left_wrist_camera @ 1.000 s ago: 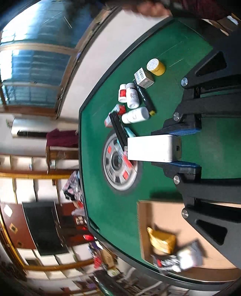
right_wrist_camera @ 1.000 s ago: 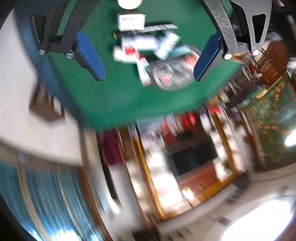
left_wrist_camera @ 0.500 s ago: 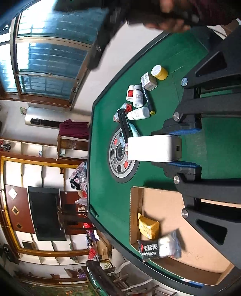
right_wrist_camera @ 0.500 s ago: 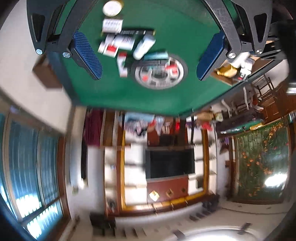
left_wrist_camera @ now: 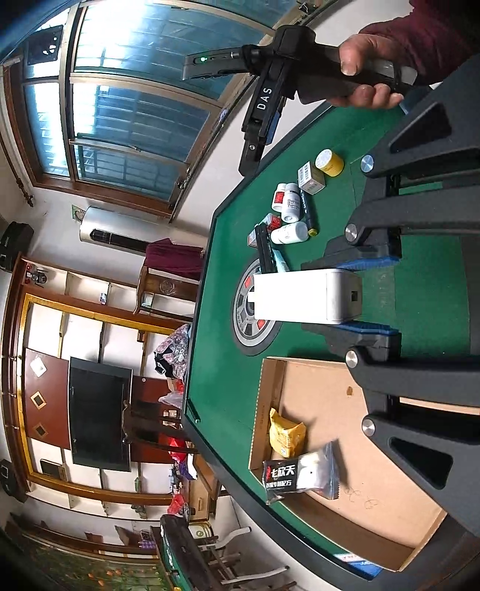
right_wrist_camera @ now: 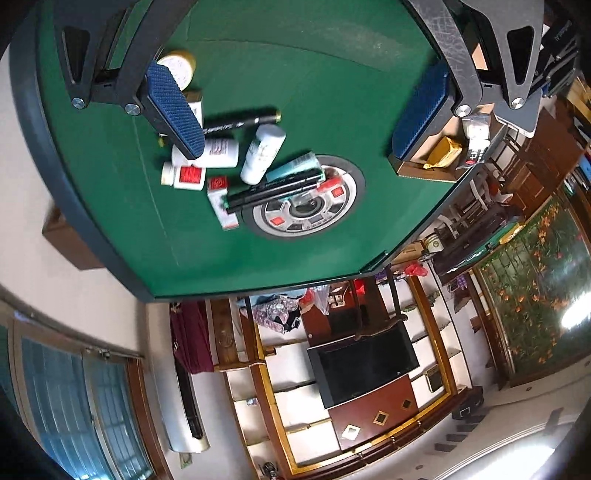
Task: Organize objects
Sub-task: 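Lift the white box with the left tool while the right tool grasps the yellow round tin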
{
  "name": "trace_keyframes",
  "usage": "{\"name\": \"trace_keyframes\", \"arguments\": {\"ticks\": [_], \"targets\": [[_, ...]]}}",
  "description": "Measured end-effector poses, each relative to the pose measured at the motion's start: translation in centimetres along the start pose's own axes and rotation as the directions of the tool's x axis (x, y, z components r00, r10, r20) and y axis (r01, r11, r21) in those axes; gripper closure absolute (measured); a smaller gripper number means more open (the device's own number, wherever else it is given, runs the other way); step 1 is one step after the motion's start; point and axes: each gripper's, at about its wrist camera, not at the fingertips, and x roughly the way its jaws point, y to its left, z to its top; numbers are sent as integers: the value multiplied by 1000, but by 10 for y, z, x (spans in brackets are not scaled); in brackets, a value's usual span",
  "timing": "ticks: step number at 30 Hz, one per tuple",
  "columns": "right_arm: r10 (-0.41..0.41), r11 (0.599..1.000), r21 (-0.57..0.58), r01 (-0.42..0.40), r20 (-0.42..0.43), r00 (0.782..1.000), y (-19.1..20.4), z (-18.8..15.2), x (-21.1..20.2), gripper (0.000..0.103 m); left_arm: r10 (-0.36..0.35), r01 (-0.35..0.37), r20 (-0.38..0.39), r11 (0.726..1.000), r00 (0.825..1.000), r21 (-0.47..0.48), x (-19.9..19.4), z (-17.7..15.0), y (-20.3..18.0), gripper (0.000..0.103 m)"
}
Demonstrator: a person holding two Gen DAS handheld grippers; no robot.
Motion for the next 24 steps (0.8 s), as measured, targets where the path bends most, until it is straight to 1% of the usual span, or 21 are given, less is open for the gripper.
{"name": "trace_keyframes", "arguments": {"ticks": [4, 6, 8, 11, 13, 15, 18, 22, 23, 24], "targets": [[5, 1000, 1, -5, -11, 1000, -1, -3, -3, 0, -23, 23, 4, 1000, 1000, -6, -2, -1, 3, 81], [10, 999, 31, -10, -1, 1000, -17, -4, -8, 0, -49, 49, 10, 999, 999, -19, -2, -5, 6, 81], [-7, 996, 91, 8, -11, 1000, -43, -7, -11, 0, -67, 67, 1, 997, 998, -39, 3, -10, 8, 81], [-25, 985, 167, 37, -73, 997, -84, -11, -9, 0, -123, 122, -17, 989, 992, -84, 11, -19, 10, 81], [-39, 978, 199, 61, -114, 993, -106, -15, -7, 0, -131, 127, -38, 988, 991, -85, 18, -24, 7, 81], [-59, 974, 206, 90, -150, 987, -120, -20, -3, 0, -139, 134, -60, 987, 988, -85, 24, -27, 6, 81], [-44, 970, 226, 89, -199, 979, -128, -32, 9, 0, -130, 126, -67, 990, 989, -70, 26, -29, 4, 81], [-107, 978, 150, 145, -236, 966, -120, -48, 31, 0, -110, 107, -56, 992, 992, -64, 22, -28, 5, 81], [-121, 980, 122, 155, -246, 962, -116, -51, 38, 2, -106, 102, -58, 992, 993, -68, 22, -30, 6, 81], [-135, 982, 92, 164, -258, 957, -113, -54, 45, 6, -101, 96, -62, 993, 993, -72, 22, -30, 8, 81]]}}
